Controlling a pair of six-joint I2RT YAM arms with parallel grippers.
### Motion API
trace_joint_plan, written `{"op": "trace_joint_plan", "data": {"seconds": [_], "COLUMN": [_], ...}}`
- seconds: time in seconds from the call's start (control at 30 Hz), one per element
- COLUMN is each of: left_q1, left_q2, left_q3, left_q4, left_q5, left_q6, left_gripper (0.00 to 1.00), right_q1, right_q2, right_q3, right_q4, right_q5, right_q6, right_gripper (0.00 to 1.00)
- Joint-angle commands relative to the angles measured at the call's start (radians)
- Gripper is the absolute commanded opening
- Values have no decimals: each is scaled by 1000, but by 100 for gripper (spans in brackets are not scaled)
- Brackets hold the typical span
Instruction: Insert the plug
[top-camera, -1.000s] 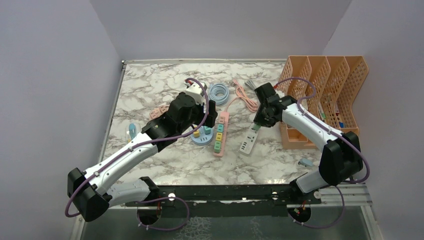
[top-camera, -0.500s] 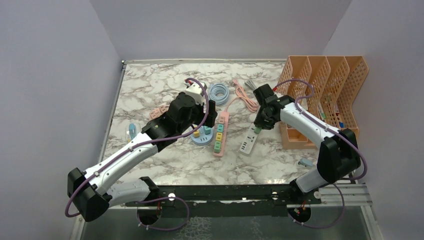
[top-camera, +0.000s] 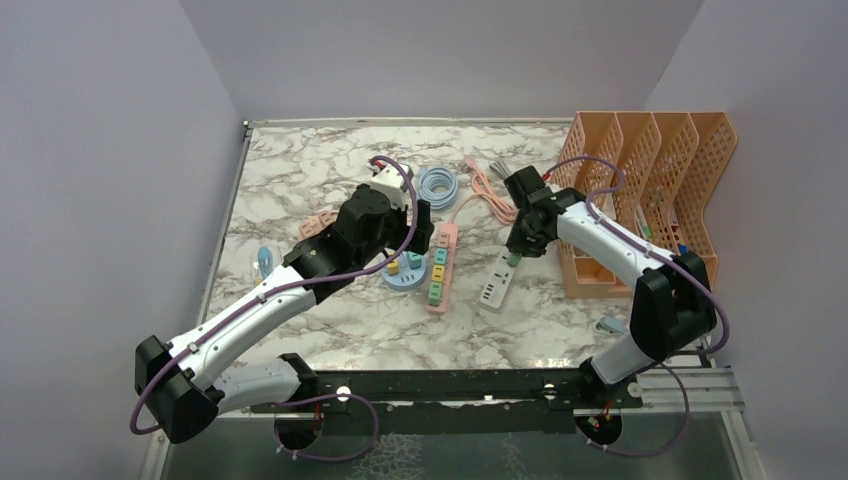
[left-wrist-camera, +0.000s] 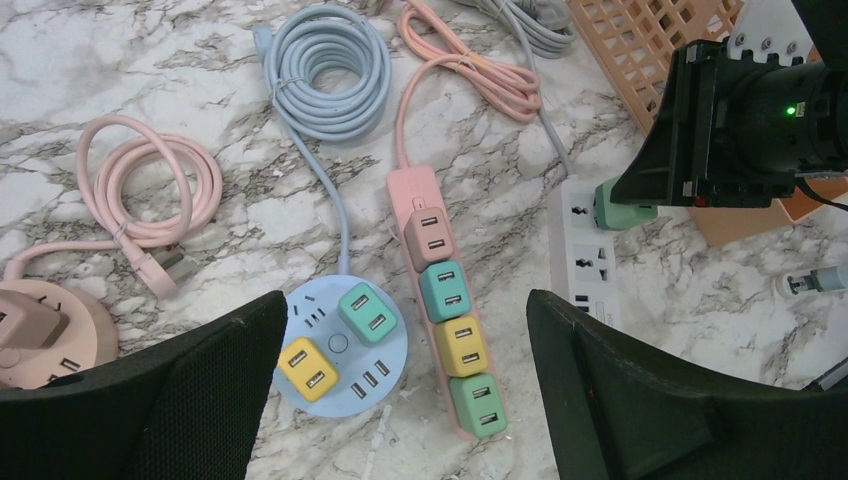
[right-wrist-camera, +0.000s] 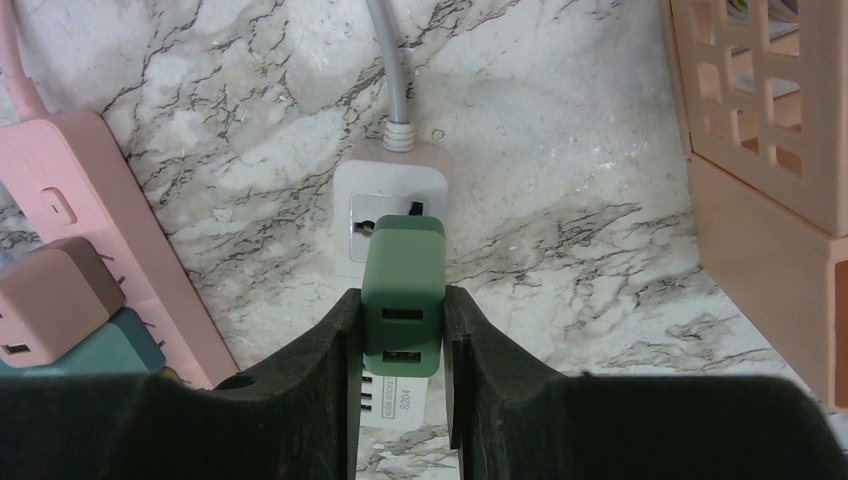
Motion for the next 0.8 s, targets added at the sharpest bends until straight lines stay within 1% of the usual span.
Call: {"op": "trace_joint_plan", "data": {"seconds": [0.0, 0.3, 0.5, 0.63, 0.7, 0.77], "left_q1": [3, 3, 3, 3, 4, 3], "left_q2": [-5, -10, -5, 7, 19, 33], "left_q3": [-1, -3, 3, 12, 15, 20], "left_q4": [14, 11, 4, -20, -41, -63], "left_q5": [-25, -29, -56, -48, -33, -8], "left_q6": [-10, -29, -62, -84, -94, -92], "left_gripper": [91, 91, 92, 96, 99, 99], "right_q1": [6, 6, 6, 6, 9, 21], "right_q2": [64, 81, 106, 130, 153, 166], "right_q3": [-10, -39, -73, -98, -91, -70], "right_q4": [3, 26, 73, 119, 131, 142], "right_q5": [1, 12, -38, -84, -88, -95], "right_q6": [0, 21, 20, 7, -17, -36], "right_gripper": [1, 1, 1, 1, 1, 1]}}
